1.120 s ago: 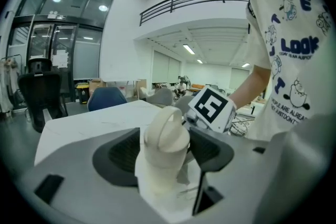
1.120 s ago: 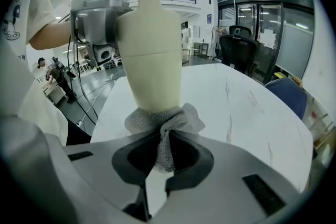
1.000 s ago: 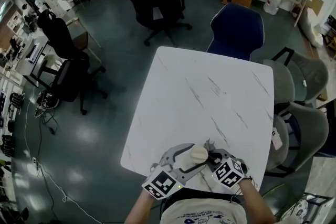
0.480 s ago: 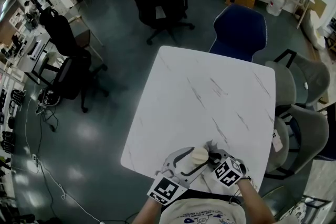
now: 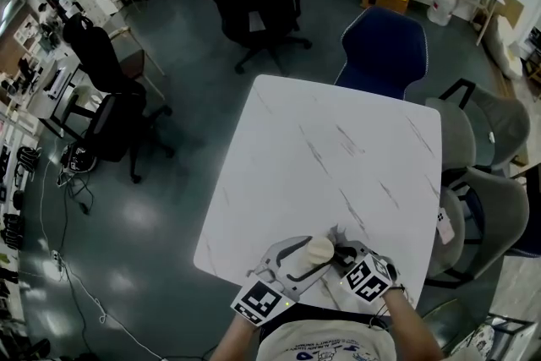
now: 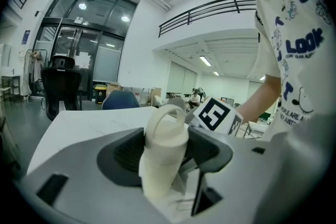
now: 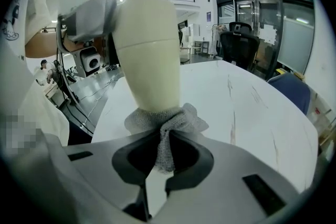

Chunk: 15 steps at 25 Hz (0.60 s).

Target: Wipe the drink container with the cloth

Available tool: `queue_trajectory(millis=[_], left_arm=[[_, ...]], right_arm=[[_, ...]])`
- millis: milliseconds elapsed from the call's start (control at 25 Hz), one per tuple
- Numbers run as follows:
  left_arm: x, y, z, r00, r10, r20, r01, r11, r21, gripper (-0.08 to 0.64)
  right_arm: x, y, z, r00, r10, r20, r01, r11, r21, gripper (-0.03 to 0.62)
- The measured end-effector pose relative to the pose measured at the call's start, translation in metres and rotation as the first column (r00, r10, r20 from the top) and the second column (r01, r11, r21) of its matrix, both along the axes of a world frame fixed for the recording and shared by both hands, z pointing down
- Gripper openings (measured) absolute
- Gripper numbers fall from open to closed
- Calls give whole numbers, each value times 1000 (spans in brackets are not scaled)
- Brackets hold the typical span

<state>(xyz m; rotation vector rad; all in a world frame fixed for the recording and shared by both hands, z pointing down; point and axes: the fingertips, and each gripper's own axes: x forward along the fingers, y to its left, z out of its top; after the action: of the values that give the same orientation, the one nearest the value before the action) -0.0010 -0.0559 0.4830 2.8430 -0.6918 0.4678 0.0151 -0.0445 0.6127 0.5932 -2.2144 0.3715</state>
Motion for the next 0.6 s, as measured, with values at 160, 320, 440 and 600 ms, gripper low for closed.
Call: queue_trajectory(millis=[160, 320, 440, 600], left_arm=[[0, 0, 1, 999, 53, 11, -53, 999, 7, 267], [0, 1, 2, 995, 94, 18, -94, 996, 3, 267], [1, 1, 2, 990, 137, 25, -137, 991, -2, 267], [2, 3, 4, 978, 207, 41, -207, 978, -5, 267]], right_arm=[[0, 0, -12, 1000, -7, 9, 7, 1000, 15, 43], [0, 0, -23, 1000, -24, 10, 24, 999, 25, 43], [1, 1, -30, 999, -41, 16, 40, 999, 27, 43], [1, 2, -39, 998, -59, 32, 58, 998, 29, 43]])
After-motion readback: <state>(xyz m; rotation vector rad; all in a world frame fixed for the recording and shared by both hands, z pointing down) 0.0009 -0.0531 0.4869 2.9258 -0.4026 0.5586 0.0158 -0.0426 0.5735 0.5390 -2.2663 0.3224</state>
